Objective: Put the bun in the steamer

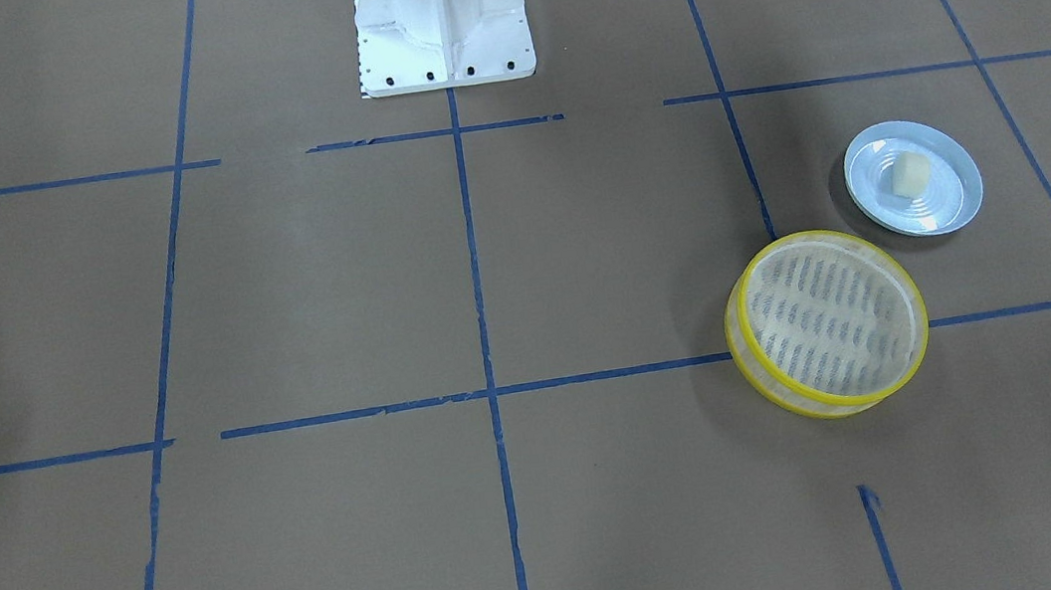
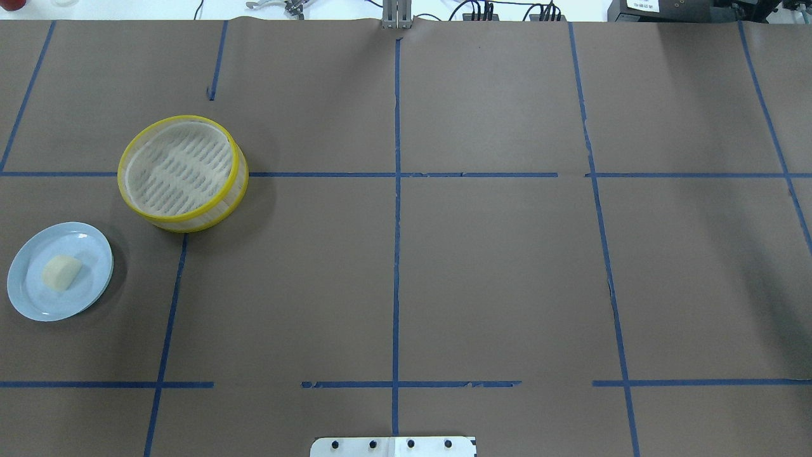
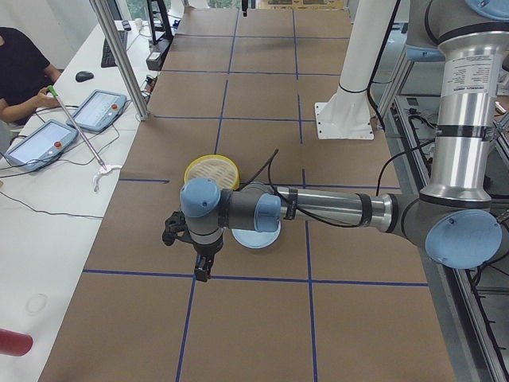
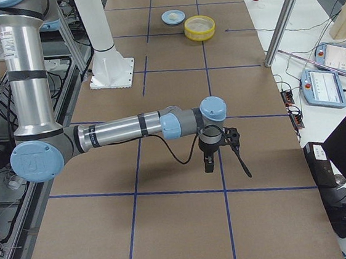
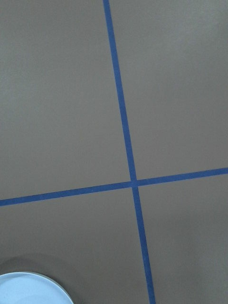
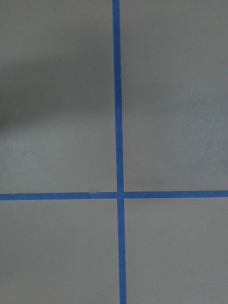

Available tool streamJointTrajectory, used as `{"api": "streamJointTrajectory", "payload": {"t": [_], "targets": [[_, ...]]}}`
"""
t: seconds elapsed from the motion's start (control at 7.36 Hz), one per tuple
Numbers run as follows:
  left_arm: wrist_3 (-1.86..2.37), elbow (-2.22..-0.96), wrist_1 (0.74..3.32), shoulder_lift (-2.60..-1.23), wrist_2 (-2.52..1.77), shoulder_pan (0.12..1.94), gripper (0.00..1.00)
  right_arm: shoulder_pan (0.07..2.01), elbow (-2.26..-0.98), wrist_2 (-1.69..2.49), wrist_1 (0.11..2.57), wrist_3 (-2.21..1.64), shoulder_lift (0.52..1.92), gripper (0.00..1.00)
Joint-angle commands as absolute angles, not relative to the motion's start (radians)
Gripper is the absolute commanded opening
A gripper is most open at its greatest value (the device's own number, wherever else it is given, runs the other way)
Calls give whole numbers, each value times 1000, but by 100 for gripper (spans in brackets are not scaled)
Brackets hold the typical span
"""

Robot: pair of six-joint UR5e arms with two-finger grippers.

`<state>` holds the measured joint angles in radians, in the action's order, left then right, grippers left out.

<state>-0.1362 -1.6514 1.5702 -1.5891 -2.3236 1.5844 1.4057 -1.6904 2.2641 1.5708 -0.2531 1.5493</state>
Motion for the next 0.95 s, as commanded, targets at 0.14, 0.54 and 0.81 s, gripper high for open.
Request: {"api": "streamJointTrajectory", "payload": {"t": [0.14,0.54,0.81], "targets": [[192,-1831,1575,-1577,-2318,1434,100,1407,-1690,2264,1571,-253,1549,100],[383,-1936,1679,-1469,-2319,1292,100,1407,-1690,2264,1571,-253,1549,100],[562,-1902,1995,-1334,-2252,1160,100,1407,-1690,2264,1571,-253,1549,100]]}}
